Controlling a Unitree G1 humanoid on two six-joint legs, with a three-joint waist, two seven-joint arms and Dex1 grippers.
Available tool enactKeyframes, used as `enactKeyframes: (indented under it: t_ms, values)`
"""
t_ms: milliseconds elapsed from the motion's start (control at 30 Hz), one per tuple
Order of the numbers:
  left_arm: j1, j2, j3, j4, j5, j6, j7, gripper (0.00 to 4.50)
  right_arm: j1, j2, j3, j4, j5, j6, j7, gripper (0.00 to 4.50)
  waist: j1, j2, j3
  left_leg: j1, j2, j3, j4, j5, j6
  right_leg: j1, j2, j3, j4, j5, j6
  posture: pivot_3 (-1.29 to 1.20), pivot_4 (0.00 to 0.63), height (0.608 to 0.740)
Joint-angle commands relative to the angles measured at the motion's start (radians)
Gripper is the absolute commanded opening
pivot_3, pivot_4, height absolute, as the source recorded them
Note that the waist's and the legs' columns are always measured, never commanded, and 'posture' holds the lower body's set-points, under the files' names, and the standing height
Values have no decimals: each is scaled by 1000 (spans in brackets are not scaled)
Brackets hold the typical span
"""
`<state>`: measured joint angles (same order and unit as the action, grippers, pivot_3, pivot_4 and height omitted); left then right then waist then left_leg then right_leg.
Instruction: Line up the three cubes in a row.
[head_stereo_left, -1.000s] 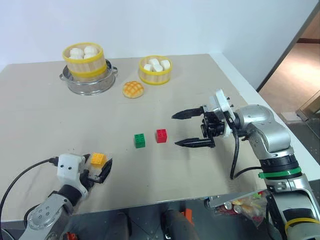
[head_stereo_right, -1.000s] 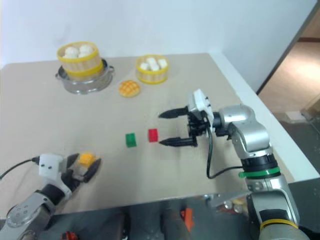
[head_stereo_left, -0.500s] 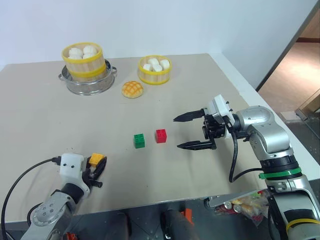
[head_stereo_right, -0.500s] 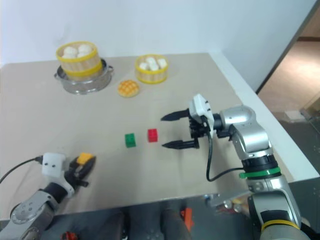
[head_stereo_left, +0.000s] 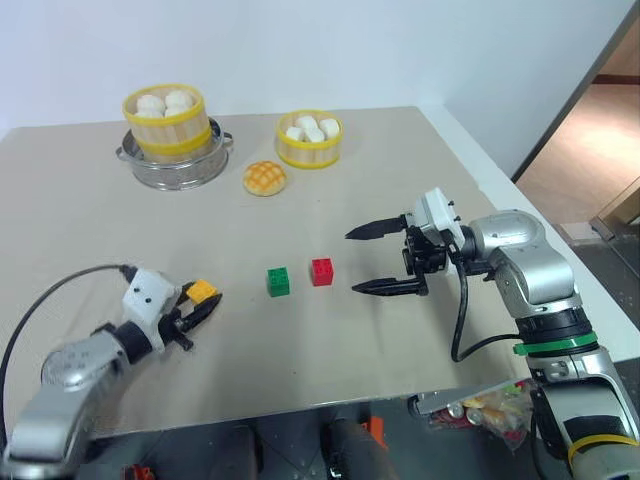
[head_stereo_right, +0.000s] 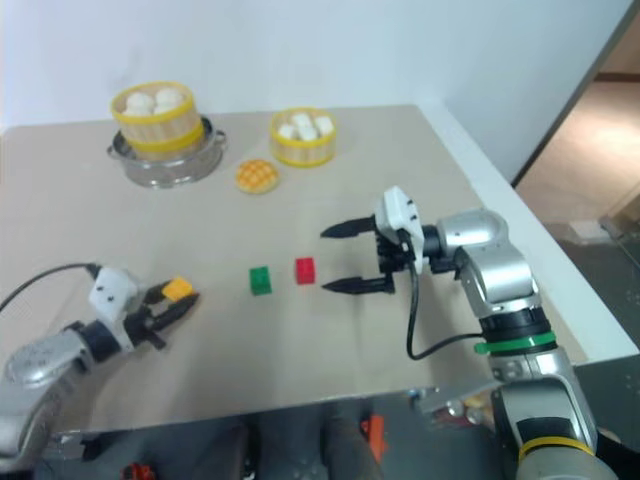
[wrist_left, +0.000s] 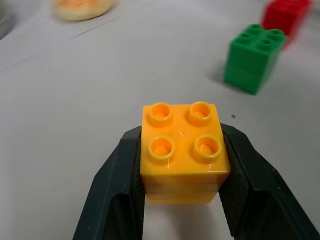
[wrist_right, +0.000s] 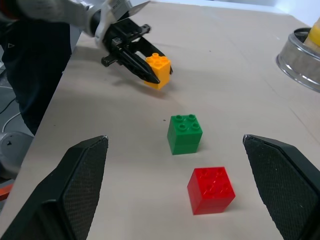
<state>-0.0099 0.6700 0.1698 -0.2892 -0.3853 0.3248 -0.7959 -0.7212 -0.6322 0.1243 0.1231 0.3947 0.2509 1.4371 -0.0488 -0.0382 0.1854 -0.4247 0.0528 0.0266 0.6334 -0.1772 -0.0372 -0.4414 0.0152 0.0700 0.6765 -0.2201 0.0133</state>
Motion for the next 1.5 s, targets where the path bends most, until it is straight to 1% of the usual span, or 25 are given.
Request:
enactKeyframes:
  t_ms: [33, 200, 267, 367, 533, 800, 1100, 1500]
  values:
    - [-130, 69, -45, 154, -3, -105, -208, 1351, -37, 7, -3, 6, -9, -19, 0, 4500, 1, 0, 0, 0, 0, 0, -1, 0, 0, 0, 0, 0, 0, 0, 0, 0, 150, 740]
    - [-278, 100, -130, 354, 41, -199, -380, 1351, -44, 6, -4, 10, -16, -15, -2, 4500, 0, 0, 0, -2, 0, 1, -2, -2, 0, 0, -1, 0, -2, -1, 1, 0, 150, 740]
    - [-331, 97, -159, 416, 46, -209, -433, 1351, -42, 2, -5, 5, -17, -5, -6, 4500, 1, 0, 0, -2, 1, 1, -2, -3, 1, -1, -1, 0, -2, -1, 5, 0, 150, 740]
    - [-386, 81, -190, 476, 58, -239, -482, 1351, -39, -2, -12, -9, -9, 22, -18, 4500, 1, 0, 0, -3, 1, 0, -3, -3, 1, -1, 1, -1, -2, -2, 5, 0, 150, 740]
    - [-429, 57, -210, 532, 85, -282, -492, 1351, -33, -12, -9, -16, -24, 22, -31, 4500, 1, 0, 0, -3, 1, 0, -4, -3, 1, -1, 1, -1, -2, -2, 5, 0, 150, 740]
    - [-413, 52, -212, 531, 93, -305, -496, 1351, -17, -20, -18, -34, -10, 47, -43, 4500, 1, 0, 0, -2, 1, 0, -2, -3, 1, -1, 1, -1, 0, -2, 5, 0, 150, 740]
    - [-443, 37, -222, 559, 107, -338, -510, 1351, -37, -8, -11, -19, -16, 48, -48, 4500, 1, 0, 0, -2, 1, 0, -1, -3, 1, -1, 1, -1, 1, -2, 5, 0, 150, 740]
    - [-498, 19, -243, 663, 147, -409, -544, 1351, -22, -16, -12, -35, -17, 54, -53, 4500, 1, 0, 0, -2, 1, 0, 0, -3, 1, -1, 1, 0, 3, -2, 5, 0, 150, 740]
